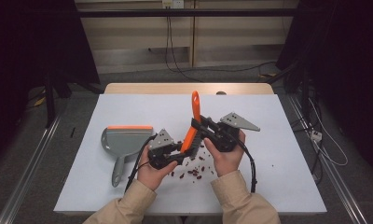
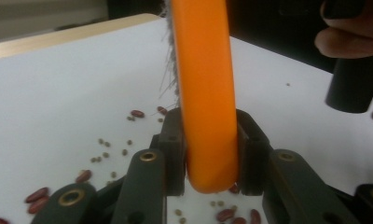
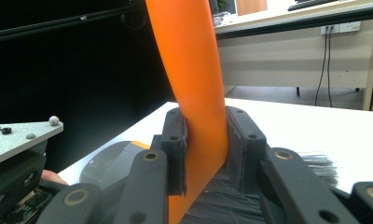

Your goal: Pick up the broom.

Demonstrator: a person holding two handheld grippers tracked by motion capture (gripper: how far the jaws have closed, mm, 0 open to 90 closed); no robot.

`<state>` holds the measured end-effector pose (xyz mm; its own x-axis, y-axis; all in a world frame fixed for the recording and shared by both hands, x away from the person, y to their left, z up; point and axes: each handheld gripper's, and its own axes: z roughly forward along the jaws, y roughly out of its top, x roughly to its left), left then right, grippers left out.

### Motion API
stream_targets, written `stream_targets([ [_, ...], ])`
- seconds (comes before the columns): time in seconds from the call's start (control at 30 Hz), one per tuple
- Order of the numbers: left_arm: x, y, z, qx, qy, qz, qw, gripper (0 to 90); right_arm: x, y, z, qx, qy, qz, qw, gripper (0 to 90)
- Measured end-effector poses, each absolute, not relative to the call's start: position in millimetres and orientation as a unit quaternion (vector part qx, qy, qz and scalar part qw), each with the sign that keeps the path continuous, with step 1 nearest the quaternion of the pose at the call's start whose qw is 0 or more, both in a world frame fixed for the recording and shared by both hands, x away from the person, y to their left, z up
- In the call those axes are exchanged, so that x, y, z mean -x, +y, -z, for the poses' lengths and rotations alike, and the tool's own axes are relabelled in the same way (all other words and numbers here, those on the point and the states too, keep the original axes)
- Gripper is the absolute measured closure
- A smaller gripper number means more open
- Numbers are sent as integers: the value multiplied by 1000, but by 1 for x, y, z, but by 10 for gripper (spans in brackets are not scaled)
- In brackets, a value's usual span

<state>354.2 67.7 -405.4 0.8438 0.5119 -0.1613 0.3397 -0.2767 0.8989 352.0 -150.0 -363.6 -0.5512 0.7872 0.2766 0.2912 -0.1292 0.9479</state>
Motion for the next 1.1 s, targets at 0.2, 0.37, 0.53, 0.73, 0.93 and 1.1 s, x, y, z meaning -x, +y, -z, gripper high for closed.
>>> stream_targets([
  [0.2, -353, 71, 405, -788, 279, -99, 539, 708, -354, -148, 361, -431, 628, -618, 195, 698],
  [0.37, -353, 75, 405, -780, 291, -130, 538, 709, -355, -145, 361, -451, 616, -614, 198, 446],
  [0.53, -354, 79, 403, -769, 305, -154, 539, 709, -349, -138, 364, -479, 590, -618, 200, 317],
  [0.73, -349, 78, 400, -760, 306, -178, 545, 708, -349, -114, 373, -507, 593, -603, 167, 287],
  [0.93, -340, 74, 393, -760, 270, -214, 551, 695, -354, -105, 374, -549, 570, -596, 135, 316],
  [1.1, -337, 71, 390, -761, 255, -232, 550, 685, -353, -111, 371, -562, 553, -605, 110, 481],
])
